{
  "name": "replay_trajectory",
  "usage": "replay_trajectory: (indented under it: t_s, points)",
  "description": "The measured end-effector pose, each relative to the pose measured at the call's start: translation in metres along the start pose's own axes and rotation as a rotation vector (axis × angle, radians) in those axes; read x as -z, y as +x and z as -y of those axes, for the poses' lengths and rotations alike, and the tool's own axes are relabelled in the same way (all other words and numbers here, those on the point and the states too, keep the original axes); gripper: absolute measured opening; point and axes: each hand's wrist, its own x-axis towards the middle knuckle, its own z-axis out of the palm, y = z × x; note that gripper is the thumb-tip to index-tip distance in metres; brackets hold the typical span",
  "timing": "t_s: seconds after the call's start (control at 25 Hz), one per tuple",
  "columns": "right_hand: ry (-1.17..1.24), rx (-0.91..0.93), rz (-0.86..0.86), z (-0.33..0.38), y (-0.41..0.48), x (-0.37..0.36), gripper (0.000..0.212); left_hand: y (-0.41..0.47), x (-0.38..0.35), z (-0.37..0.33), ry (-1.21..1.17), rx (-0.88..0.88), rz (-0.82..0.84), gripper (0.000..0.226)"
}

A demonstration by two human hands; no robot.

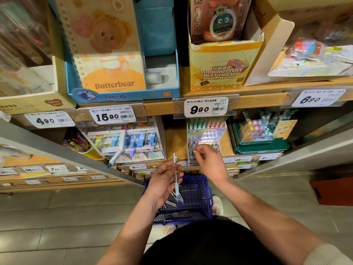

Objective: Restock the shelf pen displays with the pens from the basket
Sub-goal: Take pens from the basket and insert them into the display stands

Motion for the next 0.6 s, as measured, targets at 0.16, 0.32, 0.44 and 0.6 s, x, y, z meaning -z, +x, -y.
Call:
replay_trajectory:
  t_s: [0.16, 0.32, 0.44, 0.6]
  points:
    - [-0.131, 0.002, 0.089, -0.006, 0.0, -0.007, 0.006, 0.003, 0.001, 0.001, 0.013, 0.01, -0.021, 0.015]
    - [-0.164, -0.046, 0.102, -0.011, 0.0, -0.014, 0.008, 0.006, 0.001, -0.001, -0.026, 0.029, -0.017, 0.028]
    - [-0.182, -0.055, 0.12, -0.01, 0.003, -0.017, 0.008, 0.006, -0.001, -0.002, -0.039, 0.016, -0.003, 0.033]
    - [-0.235, -0.211, 0.192, -0.011, 0.005, -0.015, 0.014, 0.007, -0.007, 0.003, -0.054, -0.02, -0.001, 0.018]
